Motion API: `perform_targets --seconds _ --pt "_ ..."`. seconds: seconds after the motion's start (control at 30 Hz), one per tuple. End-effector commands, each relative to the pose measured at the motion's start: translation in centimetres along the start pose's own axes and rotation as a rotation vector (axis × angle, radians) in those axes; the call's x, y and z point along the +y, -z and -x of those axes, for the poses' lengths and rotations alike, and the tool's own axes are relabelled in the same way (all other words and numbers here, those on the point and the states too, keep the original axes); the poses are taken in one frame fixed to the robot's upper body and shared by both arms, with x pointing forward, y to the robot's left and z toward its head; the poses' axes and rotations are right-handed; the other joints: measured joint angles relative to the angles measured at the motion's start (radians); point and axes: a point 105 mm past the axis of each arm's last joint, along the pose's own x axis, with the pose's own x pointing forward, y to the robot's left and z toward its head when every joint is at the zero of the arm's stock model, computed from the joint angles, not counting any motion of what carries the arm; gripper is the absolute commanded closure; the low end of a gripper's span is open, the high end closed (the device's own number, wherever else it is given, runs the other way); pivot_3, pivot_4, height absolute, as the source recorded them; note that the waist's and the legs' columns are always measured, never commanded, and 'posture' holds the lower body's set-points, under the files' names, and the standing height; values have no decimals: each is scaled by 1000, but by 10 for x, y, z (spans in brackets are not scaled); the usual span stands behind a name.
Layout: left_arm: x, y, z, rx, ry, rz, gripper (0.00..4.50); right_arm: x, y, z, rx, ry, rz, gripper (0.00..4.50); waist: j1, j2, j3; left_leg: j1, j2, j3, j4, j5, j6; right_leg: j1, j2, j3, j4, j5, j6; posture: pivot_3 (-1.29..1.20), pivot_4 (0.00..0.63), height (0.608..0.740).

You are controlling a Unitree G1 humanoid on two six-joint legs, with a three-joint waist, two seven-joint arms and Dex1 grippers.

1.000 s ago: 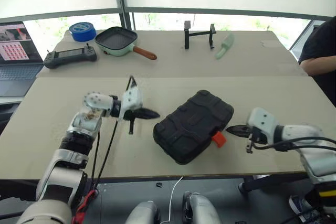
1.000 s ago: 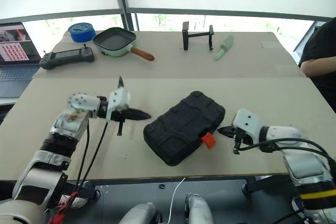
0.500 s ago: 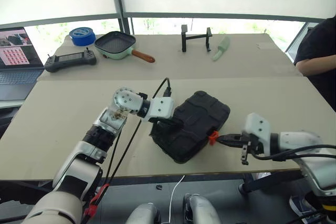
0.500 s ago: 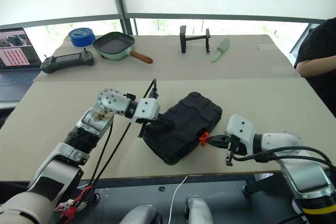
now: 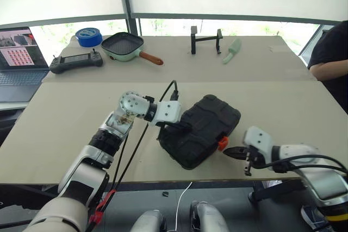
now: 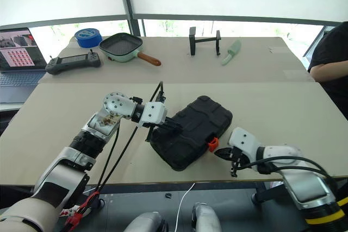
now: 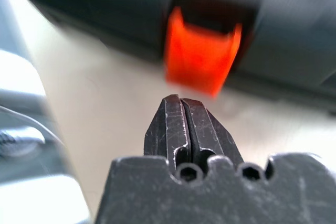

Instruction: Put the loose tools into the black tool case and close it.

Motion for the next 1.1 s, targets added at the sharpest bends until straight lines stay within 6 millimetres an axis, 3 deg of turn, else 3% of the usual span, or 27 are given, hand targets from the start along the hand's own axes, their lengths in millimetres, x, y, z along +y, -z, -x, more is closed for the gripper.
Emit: perform_targets --seconds 0.03,0.13,0.33,0.5,0.7,0.9,1.1 --pt "-12 17 -3 57 45 42 4472 -2 -36 13 -103 8 9 4500 0 0 0 0 0 0 0 0 0 0 0 0 0 0 0 0 150 740" --pt "-11 16 -5 54 45 40 4472 -12 -36 7 -86 63 7 4500 0 -1 -1 1 0 0 0 -1 2 1 0 0 0 0 0 0 150 740" --pt "-6 10 -7 38 41 28 4472 -15 -12 -13 23 72 27 4500 10 -1 -1 0 0 0 0 -1 2 0 0 0 0 0 0 0 150 740" --pt "-4 12 -5 43 31 28 4472 -9 0 -2 70 75 21 4500 14 -1 -1 -1 0 1 0 -1 2 -1 0 0 -1 0 1 0 150 740" --pt "-6 12 -4 39 29 35 4472 -9 -14 18 -2 130 -33 4500 13 -1 -1 -1 0 1 0 -1 2 0 0 0 0 0 1 0 150 740" --pt "-6 10 -7 30 33 28 4472 10 28 14 102 105 -120 4500 16 -1 -1 -1 0 0 0 -1 2 0 0 -1 -1 -1 1 0 150 740" --pt "-6 5 -13 19 53 2 4472 3 42 -12 108 138 -108 4500 11 -1 -1 0 0 2 1 -2 3 0 -1 1 0 -1 2 0 150 740"
